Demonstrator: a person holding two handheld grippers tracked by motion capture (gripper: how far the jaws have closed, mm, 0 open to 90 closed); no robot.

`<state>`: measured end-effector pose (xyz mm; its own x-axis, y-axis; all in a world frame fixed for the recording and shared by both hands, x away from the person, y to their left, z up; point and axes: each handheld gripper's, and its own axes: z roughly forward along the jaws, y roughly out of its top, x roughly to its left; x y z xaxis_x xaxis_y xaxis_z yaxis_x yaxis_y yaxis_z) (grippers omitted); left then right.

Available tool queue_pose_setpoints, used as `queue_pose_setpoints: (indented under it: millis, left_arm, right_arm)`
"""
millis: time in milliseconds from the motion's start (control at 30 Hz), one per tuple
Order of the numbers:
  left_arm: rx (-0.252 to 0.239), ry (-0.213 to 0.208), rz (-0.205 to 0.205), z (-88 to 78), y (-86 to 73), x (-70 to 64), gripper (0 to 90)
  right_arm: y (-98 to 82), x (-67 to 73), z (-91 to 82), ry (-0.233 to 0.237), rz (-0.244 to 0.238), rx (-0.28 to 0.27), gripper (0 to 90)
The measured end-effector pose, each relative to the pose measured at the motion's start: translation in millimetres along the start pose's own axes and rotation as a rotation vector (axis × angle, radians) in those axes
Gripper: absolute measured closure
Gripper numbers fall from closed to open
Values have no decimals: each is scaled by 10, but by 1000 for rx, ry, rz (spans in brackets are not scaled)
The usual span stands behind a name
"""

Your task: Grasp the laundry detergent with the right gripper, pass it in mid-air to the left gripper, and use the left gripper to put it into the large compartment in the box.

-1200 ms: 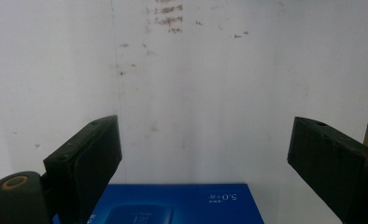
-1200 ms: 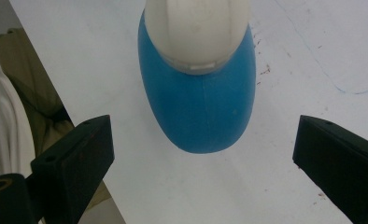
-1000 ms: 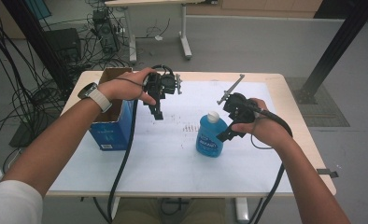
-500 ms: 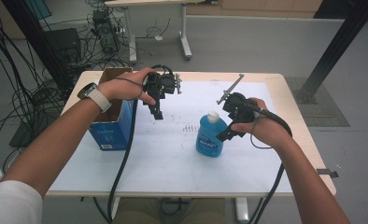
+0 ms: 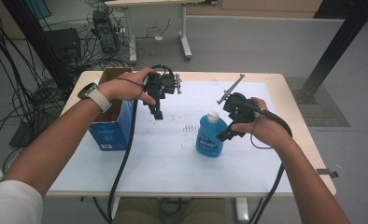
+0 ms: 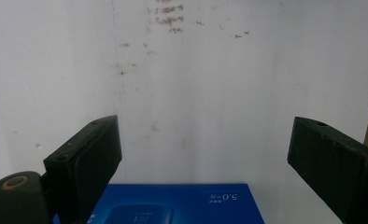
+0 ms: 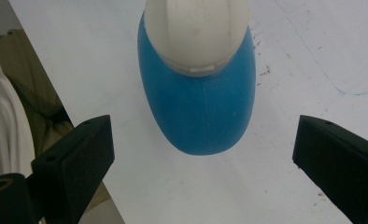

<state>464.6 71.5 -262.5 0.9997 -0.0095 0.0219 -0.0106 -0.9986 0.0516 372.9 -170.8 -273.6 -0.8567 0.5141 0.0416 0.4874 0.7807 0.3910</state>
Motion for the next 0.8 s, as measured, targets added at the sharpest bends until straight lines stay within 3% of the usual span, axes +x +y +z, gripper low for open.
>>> queue_pose_setpoints:
  millis: [800]
  left_arm:
    - [2, 0, 0, 5, 11, -2, 102]
  right_arm:
    - [-20, -2, 3, -7, 1, -7, 55]
